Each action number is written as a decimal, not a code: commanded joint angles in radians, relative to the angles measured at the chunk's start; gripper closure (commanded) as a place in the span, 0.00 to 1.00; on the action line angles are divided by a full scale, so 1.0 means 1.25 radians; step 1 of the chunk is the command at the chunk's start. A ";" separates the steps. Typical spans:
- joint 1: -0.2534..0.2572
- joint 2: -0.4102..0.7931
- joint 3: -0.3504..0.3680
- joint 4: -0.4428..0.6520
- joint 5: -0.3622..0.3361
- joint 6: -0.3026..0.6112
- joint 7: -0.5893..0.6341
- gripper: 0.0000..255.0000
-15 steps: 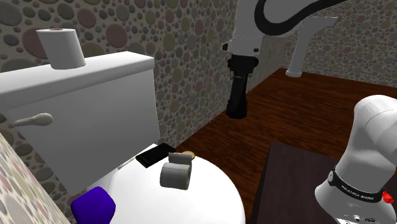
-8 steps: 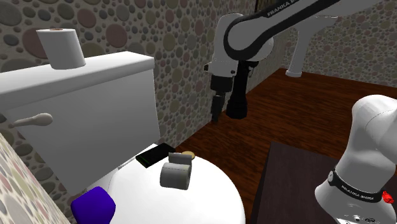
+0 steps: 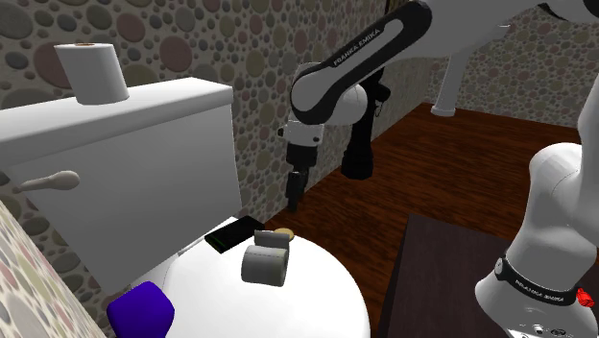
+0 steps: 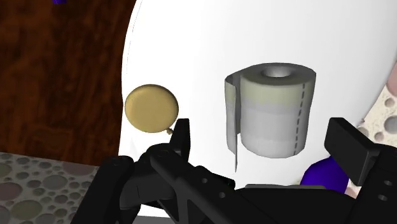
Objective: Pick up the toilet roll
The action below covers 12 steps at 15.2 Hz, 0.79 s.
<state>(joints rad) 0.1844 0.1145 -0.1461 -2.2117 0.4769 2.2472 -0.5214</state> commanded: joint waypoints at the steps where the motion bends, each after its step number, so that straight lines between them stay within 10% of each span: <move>1: 0.003 0.061 0.012 0.041 0.040 0.010 -0.029 0.00; 12: -0.009 0.240 0.053 0.144 0.134 0.058 -0.113 0.00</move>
<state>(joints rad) 0.1745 0.4037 -0.0821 -2.0318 0.6380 2.3104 -0.6553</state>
